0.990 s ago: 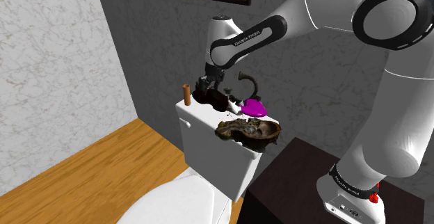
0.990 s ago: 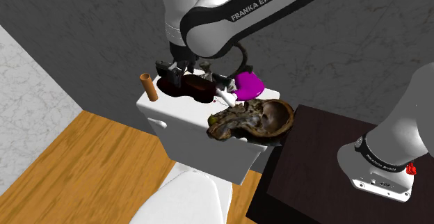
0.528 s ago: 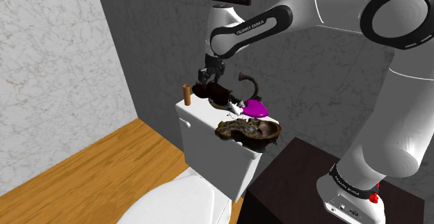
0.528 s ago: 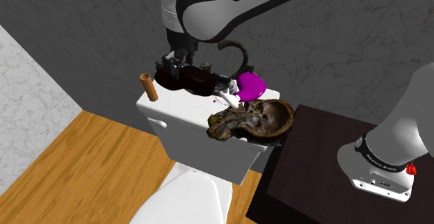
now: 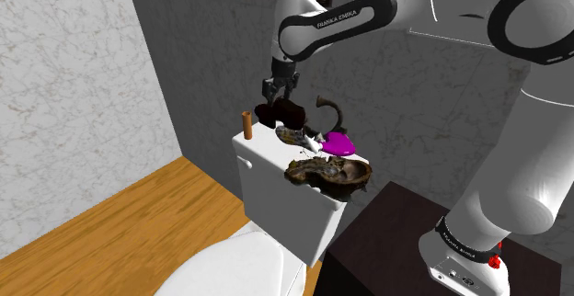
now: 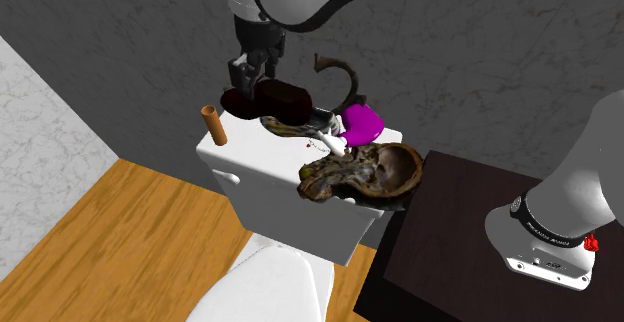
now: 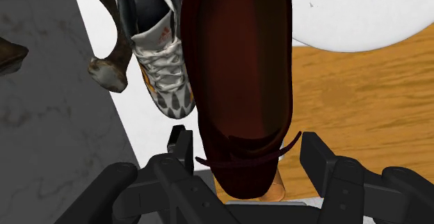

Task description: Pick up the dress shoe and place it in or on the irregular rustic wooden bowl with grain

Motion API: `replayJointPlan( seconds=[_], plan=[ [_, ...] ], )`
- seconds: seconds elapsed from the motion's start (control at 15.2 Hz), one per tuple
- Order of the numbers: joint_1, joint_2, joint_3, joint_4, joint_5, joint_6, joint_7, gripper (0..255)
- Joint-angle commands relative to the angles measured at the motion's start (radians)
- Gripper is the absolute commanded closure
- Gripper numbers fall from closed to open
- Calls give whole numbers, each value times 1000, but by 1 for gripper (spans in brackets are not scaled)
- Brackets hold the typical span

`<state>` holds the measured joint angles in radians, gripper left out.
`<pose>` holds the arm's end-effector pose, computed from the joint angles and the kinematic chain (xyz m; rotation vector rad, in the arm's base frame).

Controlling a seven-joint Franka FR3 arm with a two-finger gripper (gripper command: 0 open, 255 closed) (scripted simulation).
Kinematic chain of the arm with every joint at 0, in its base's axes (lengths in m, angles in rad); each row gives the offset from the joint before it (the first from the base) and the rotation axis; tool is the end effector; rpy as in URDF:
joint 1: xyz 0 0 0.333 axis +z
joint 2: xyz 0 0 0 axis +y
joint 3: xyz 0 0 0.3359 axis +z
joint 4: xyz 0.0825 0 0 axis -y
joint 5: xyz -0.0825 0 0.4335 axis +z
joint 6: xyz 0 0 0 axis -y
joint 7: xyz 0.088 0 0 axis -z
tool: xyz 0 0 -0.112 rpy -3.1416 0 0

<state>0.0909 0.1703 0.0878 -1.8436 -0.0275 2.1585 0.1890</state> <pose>0.6584 0.1152 0.4410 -3.1159 -0.0015 -0.2256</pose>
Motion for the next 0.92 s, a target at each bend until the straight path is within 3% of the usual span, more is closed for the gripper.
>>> replayJointPlan(
  seconds=[0.0, 0.33, 0.86],
  plan=[
    [0, -6, 0, 20, 1, -25, -1, 255],
    [0, -19, 1, 64, 3, -82, -3, 255],
    [9, -342, 11, -279, 34, -61, 6, 255]
  ],
)
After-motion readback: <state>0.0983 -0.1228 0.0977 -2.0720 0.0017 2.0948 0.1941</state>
